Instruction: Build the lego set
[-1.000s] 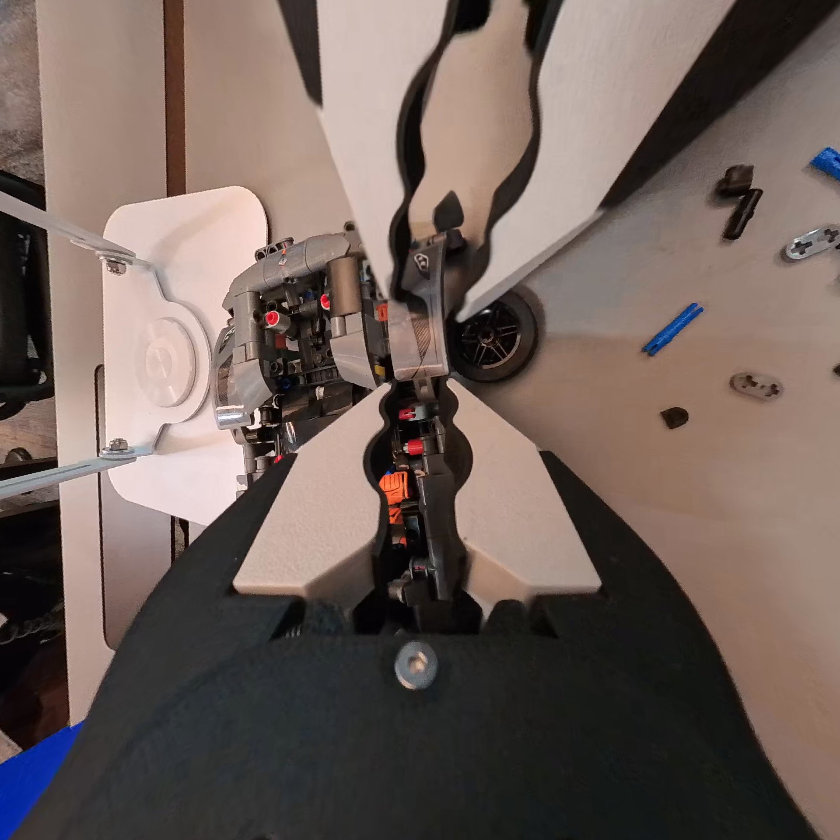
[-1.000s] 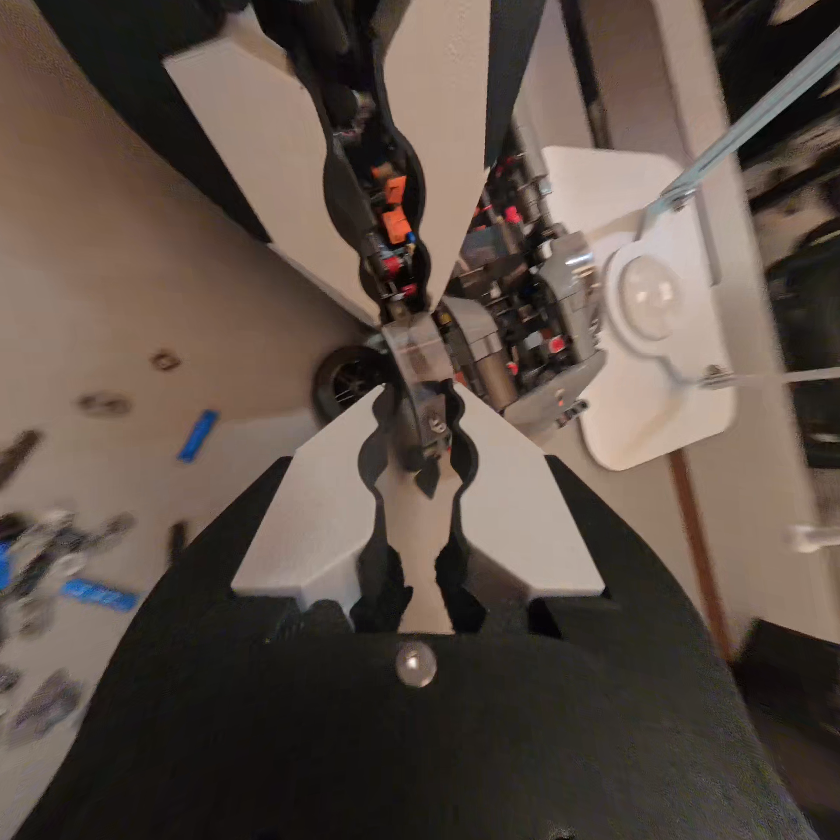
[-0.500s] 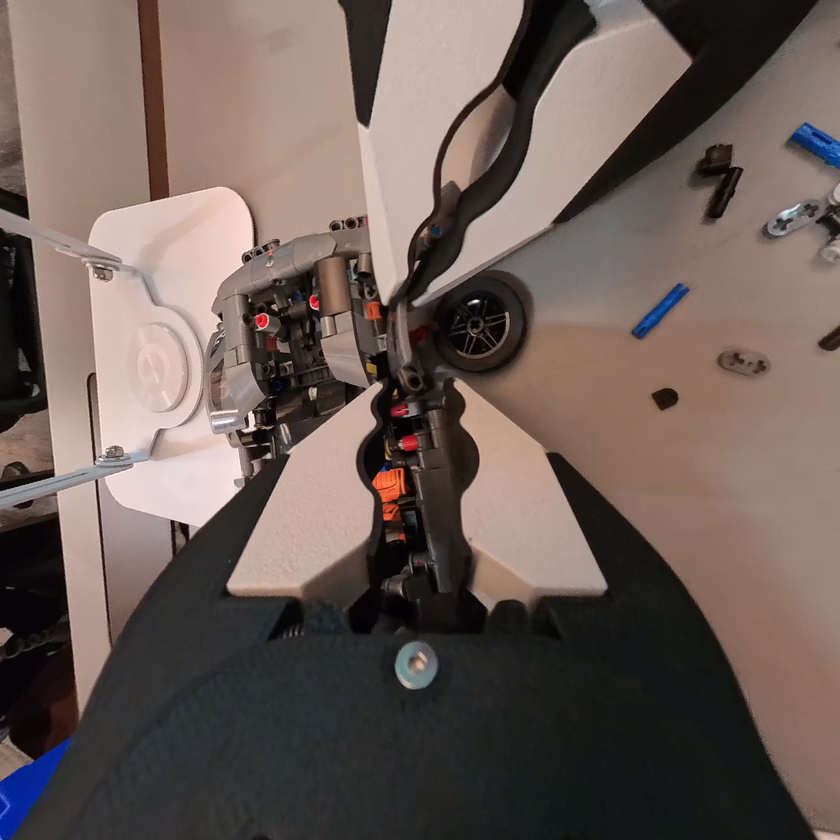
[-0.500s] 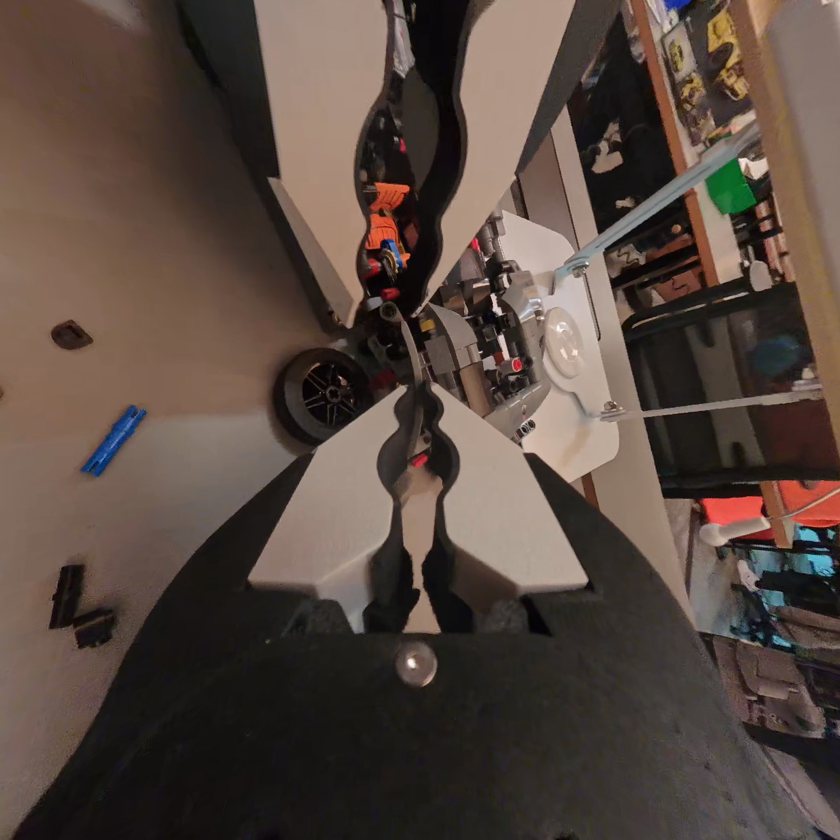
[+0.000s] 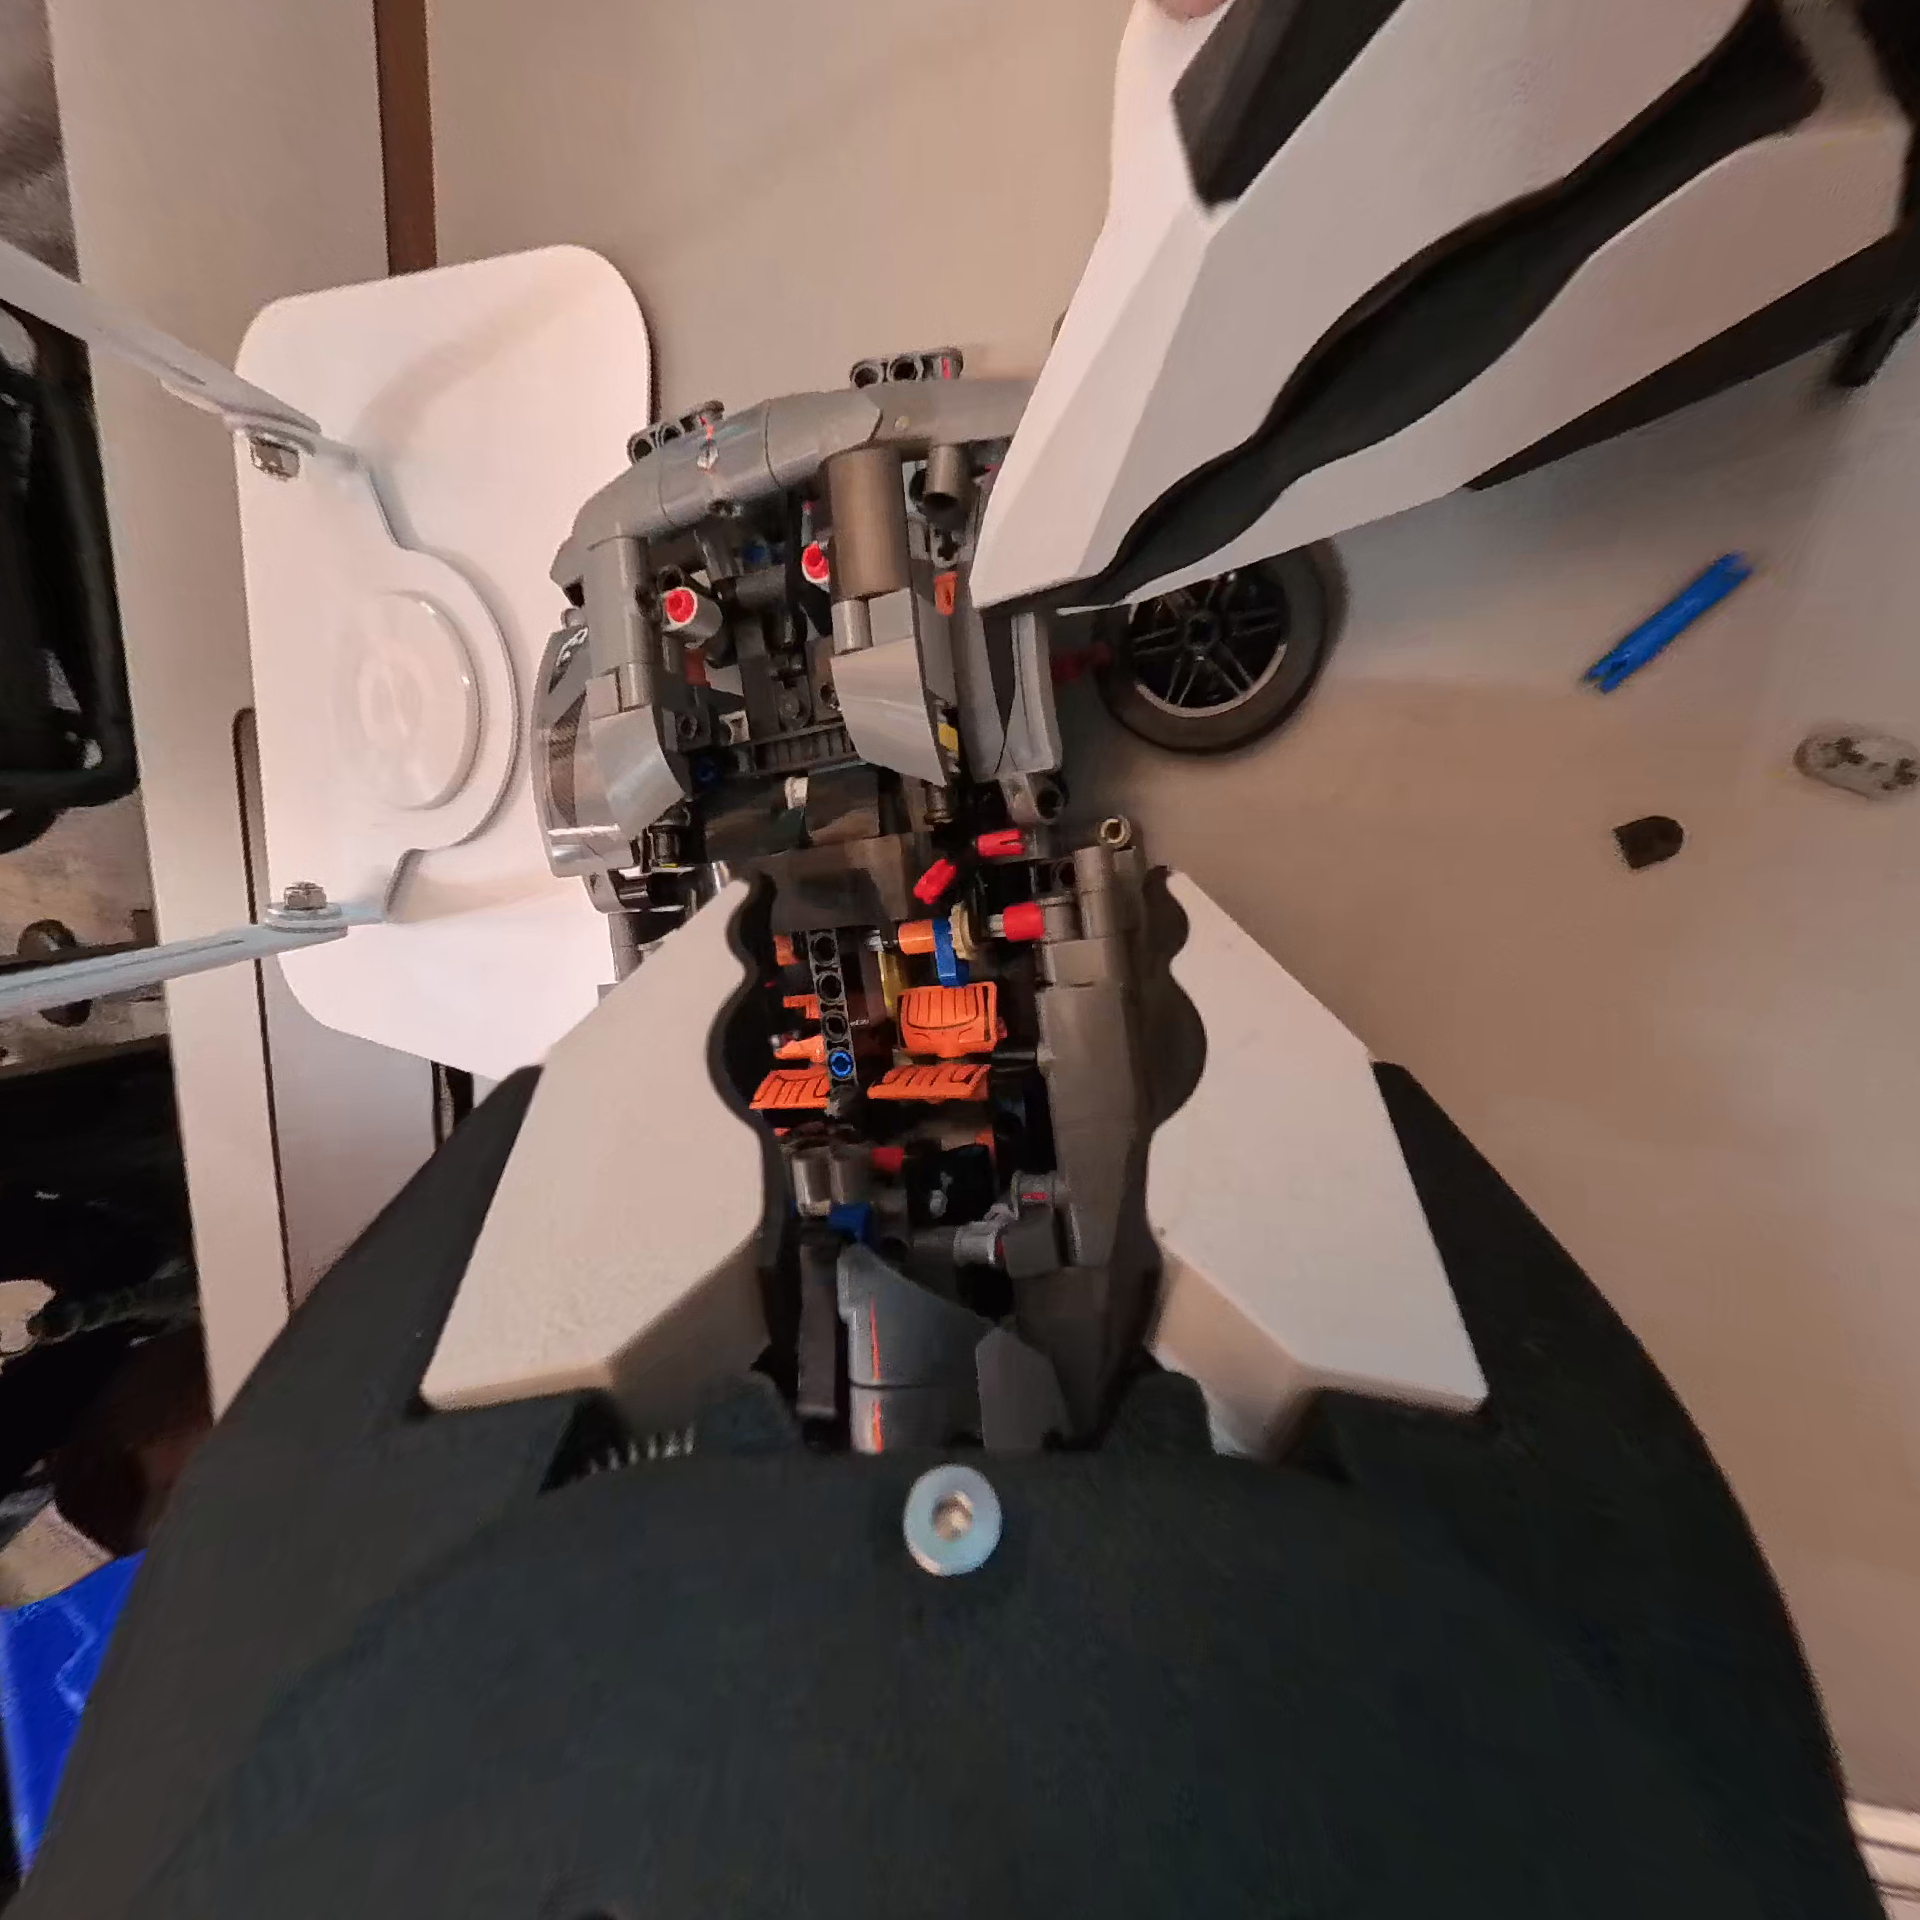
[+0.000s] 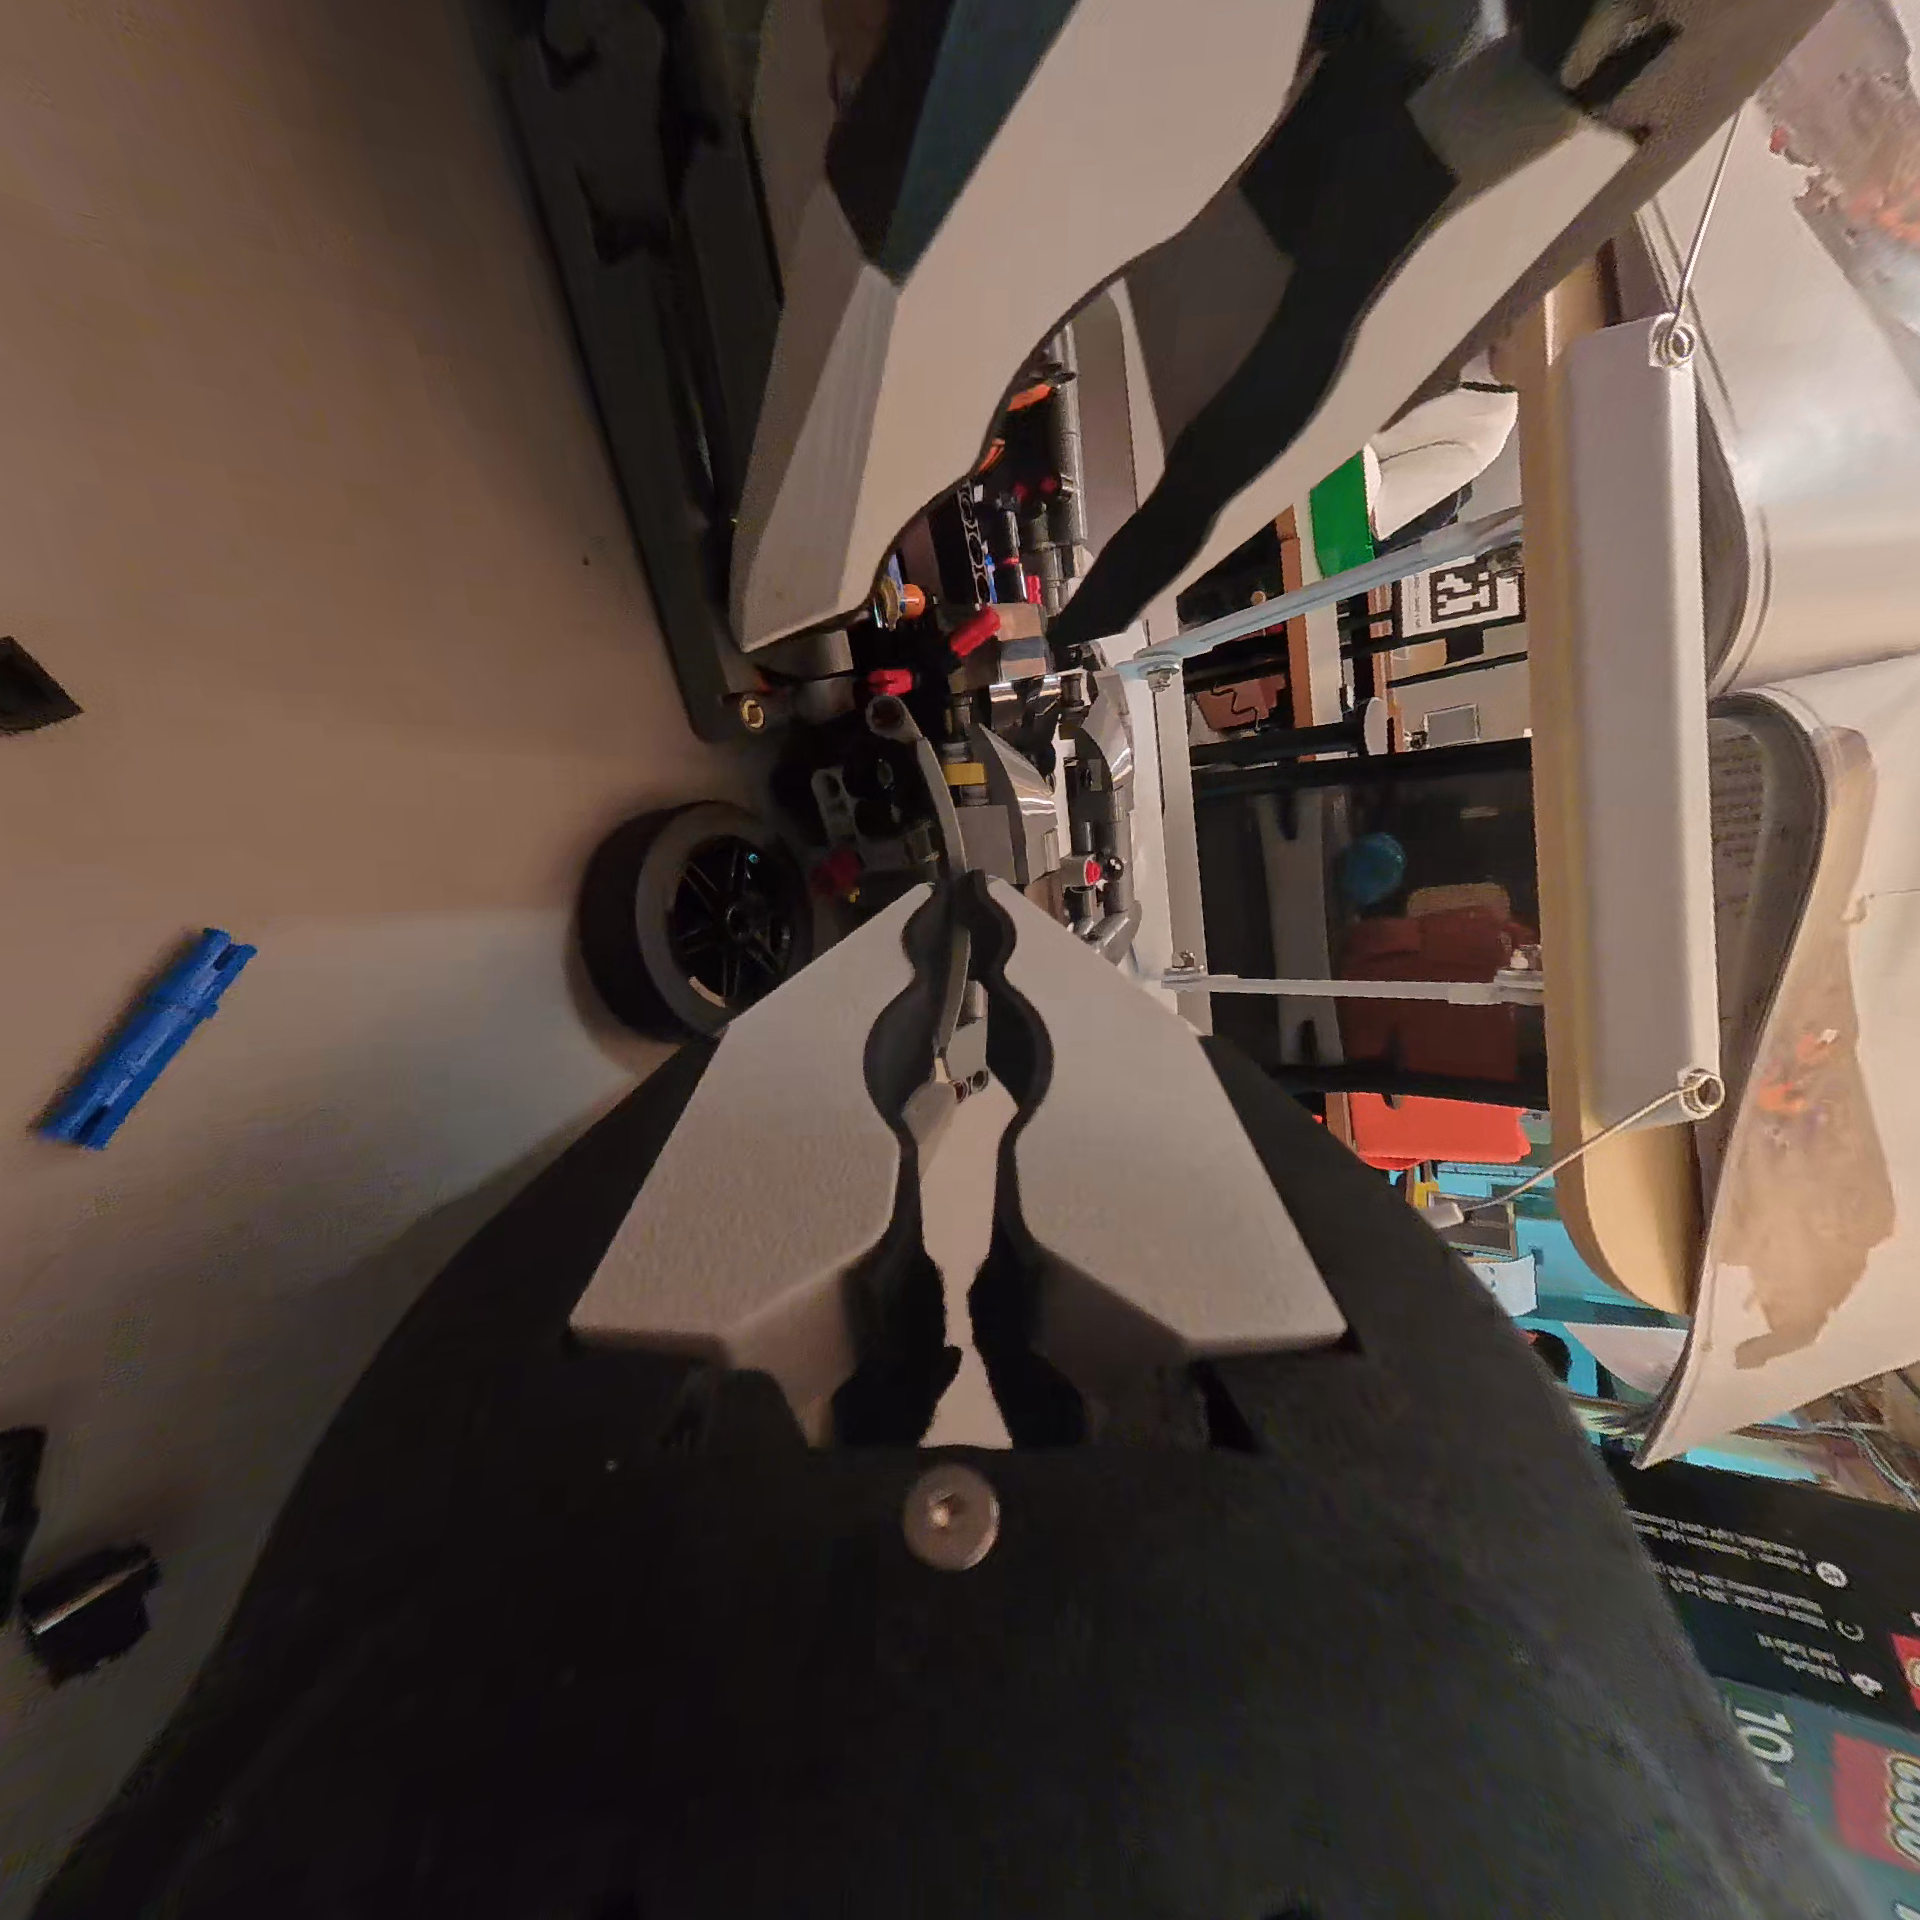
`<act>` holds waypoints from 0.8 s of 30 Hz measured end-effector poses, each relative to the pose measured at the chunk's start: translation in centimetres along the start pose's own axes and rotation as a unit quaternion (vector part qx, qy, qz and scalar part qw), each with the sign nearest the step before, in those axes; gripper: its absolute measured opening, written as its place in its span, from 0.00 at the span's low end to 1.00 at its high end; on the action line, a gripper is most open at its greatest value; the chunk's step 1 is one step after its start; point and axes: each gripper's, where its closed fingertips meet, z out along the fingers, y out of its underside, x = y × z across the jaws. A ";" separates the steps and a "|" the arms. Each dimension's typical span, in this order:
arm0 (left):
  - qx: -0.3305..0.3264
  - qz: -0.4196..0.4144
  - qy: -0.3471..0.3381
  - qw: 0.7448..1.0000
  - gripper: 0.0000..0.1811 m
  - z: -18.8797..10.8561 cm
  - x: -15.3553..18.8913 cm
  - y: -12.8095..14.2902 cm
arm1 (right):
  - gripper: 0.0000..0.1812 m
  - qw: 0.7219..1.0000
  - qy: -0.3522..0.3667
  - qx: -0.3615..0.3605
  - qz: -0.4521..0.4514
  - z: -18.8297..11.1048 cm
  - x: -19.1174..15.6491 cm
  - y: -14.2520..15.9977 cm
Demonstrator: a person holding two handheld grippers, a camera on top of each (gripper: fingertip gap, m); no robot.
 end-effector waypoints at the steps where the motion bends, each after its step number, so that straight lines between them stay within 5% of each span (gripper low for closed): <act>1: 0.002 -0.009 0.004 1.000 0.39 0.2 0.1 -0.1 | 0.00 1.000 0.004 0.000 -0.003 -0.1 0.0 0.0; 24: 0.008 -0.042 -0.001 0.999 0.37 0.6 -0.4 -0.3 | 0.00 0.999 0.013 0.038 0.012 -0.6 0.6 -1.7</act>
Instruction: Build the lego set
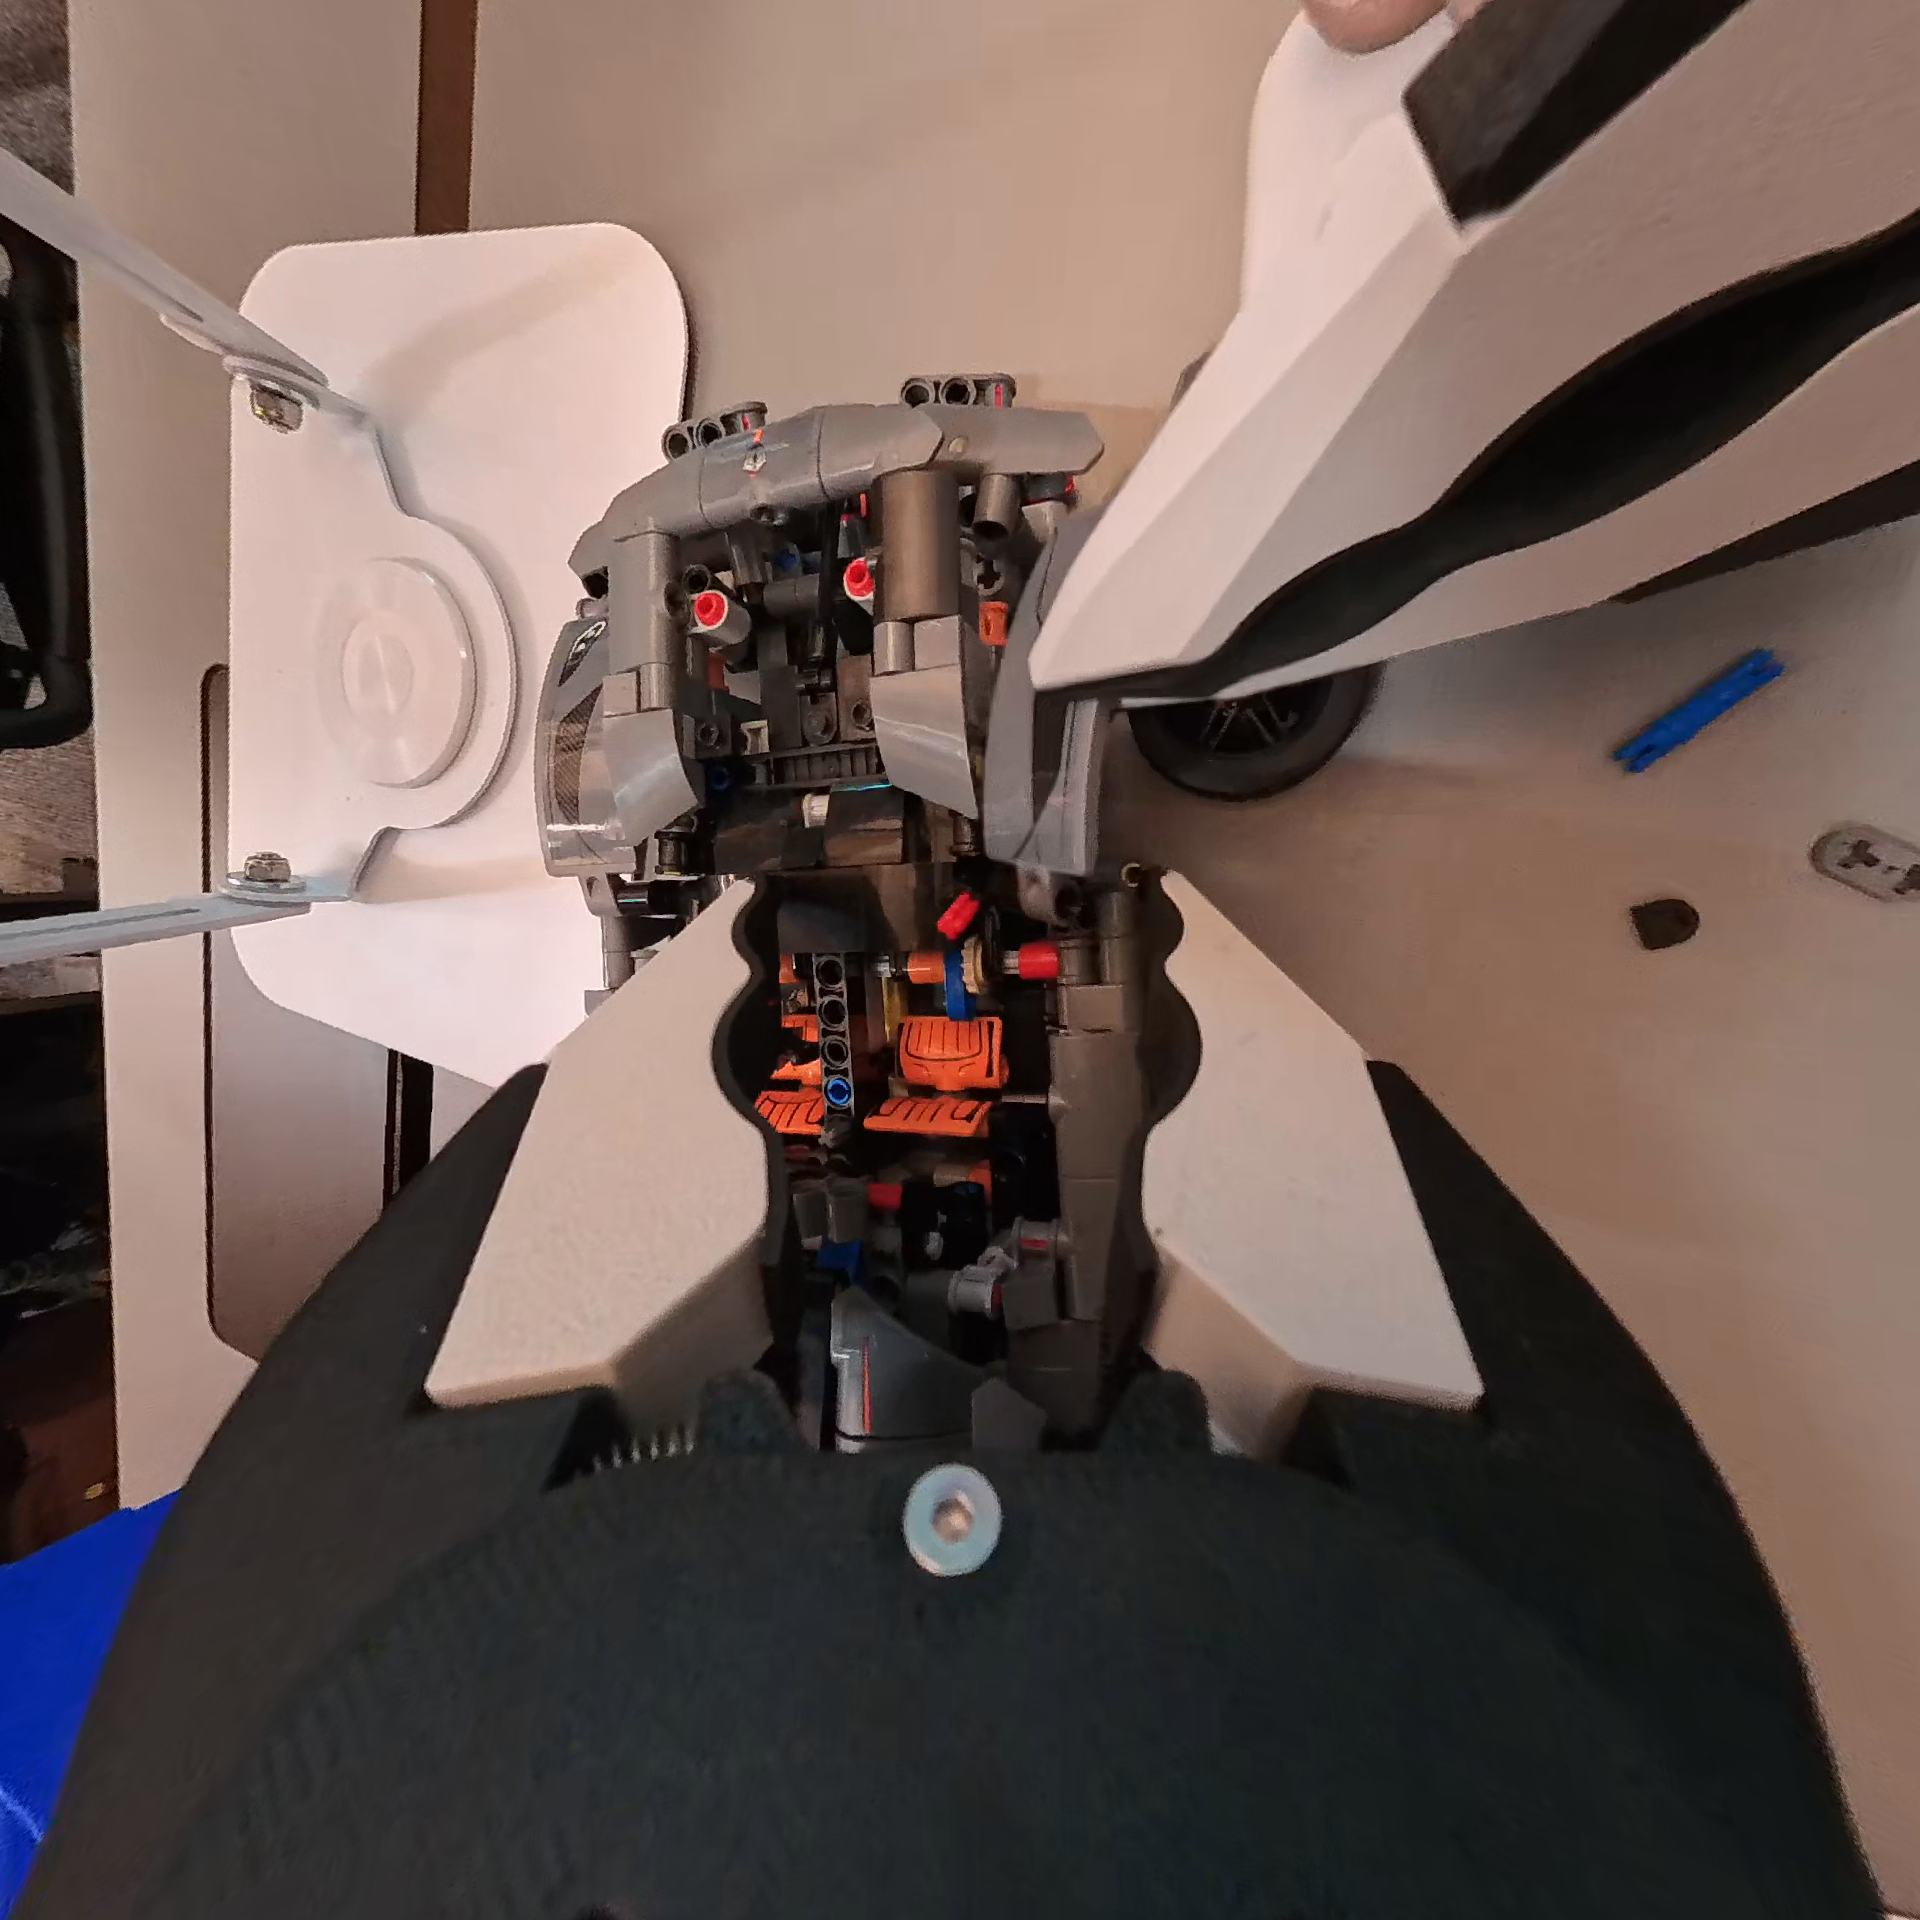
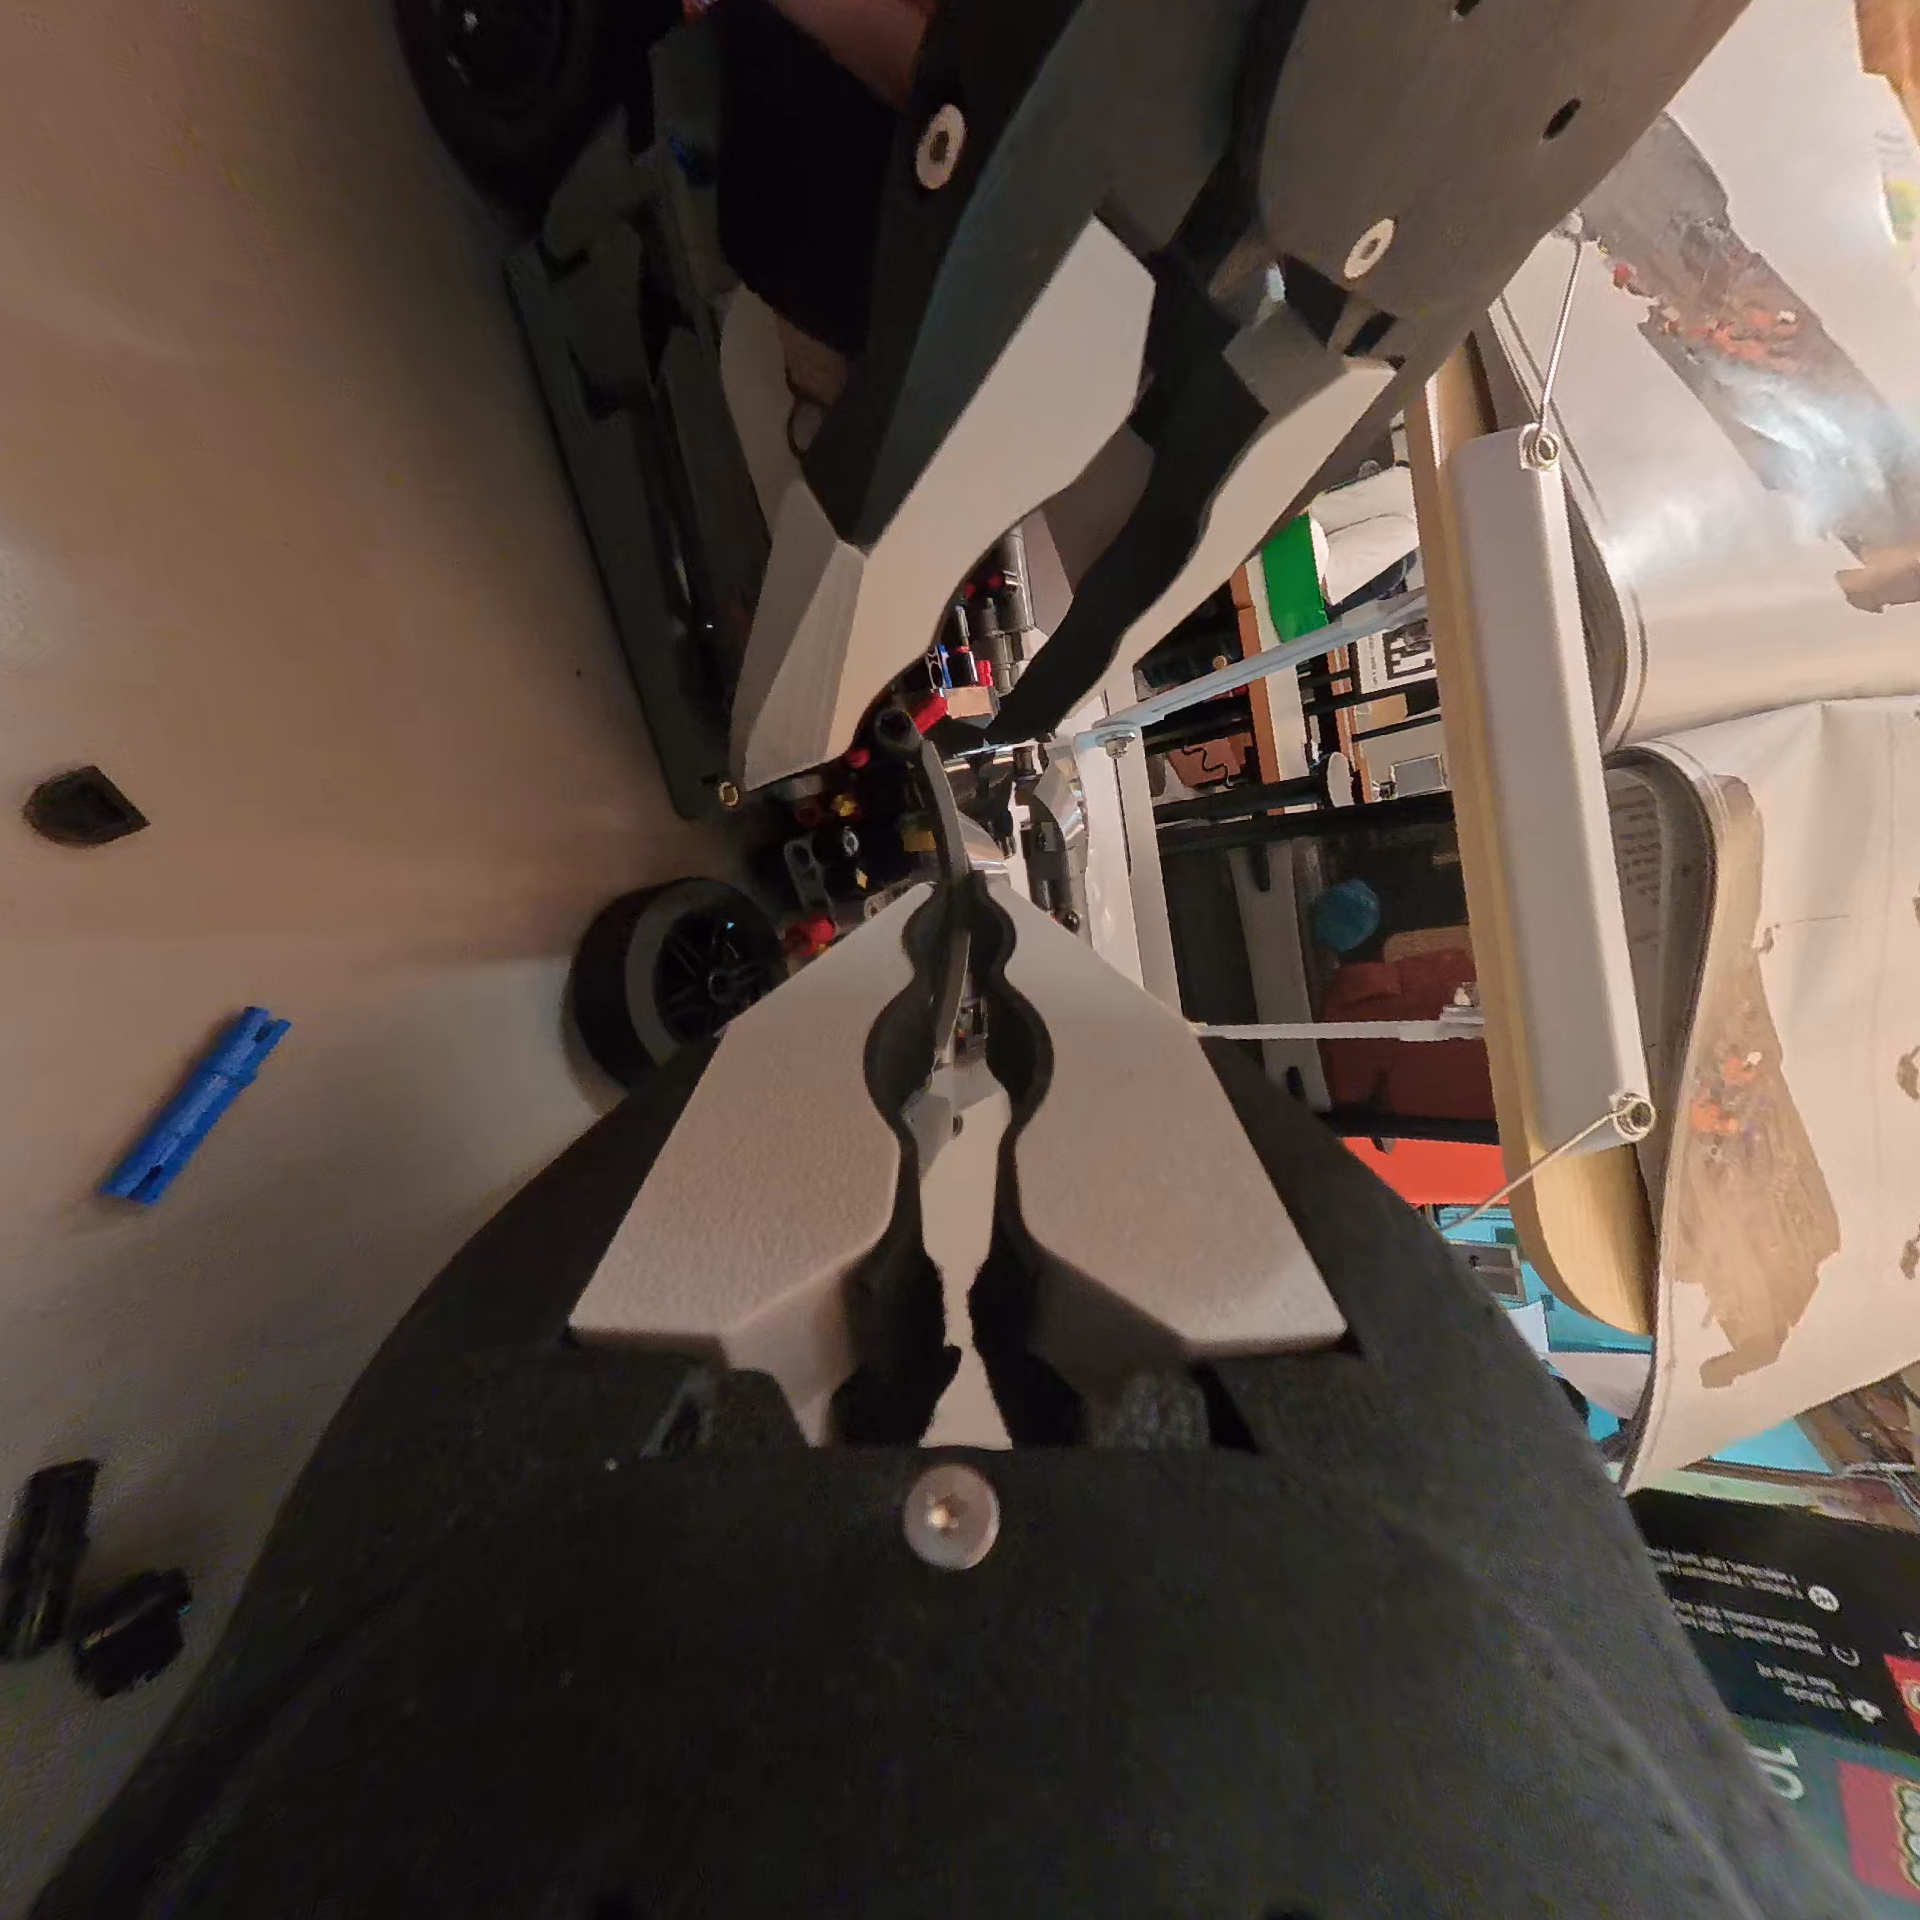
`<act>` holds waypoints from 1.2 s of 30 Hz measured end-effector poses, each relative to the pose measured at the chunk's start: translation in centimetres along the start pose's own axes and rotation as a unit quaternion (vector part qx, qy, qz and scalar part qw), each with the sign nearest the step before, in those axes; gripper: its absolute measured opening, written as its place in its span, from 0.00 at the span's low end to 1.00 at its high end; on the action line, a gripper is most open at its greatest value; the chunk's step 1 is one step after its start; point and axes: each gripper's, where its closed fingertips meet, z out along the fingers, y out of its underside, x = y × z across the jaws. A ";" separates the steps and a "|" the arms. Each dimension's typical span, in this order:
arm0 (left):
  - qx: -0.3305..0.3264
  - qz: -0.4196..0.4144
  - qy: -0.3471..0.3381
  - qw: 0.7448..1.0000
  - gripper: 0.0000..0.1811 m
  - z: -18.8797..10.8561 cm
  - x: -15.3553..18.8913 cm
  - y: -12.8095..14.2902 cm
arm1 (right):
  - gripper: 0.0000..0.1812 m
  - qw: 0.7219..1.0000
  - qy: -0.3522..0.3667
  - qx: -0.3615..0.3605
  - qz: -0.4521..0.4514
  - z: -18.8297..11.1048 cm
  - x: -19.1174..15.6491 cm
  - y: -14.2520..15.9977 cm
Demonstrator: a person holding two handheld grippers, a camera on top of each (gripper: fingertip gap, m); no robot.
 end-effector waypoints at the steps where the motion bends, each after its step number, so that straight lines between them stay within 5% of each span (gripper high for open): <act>1: 0.001 -0.002 -0.001 1.000 0.36 0.0 0.0 0.0 | 0.00 1.000 -0.003 0.001 -0.001 0.1 -0.2 0.0; 18: 0.002 -0.005 0.000 1.000 0.34 0.0 0.1 -0.1 | 0.01 1.000 -0.011 -0.009 -0.028 0.6 -0.8 1.1; 23: 0.002 -0.005 -0.001 1.000 0.34 0.0 0.1 -0.1 | 0.13 0.999 -0.039 -0.009 -0.009 0.5 -1.3 0.7; 36: 0.002 0.001 0.000 1.000 0.34 0.0 0.1 0.0 | 0.04 0.996 -0.076 0.009 0.043 1.2 -1.1 -0.4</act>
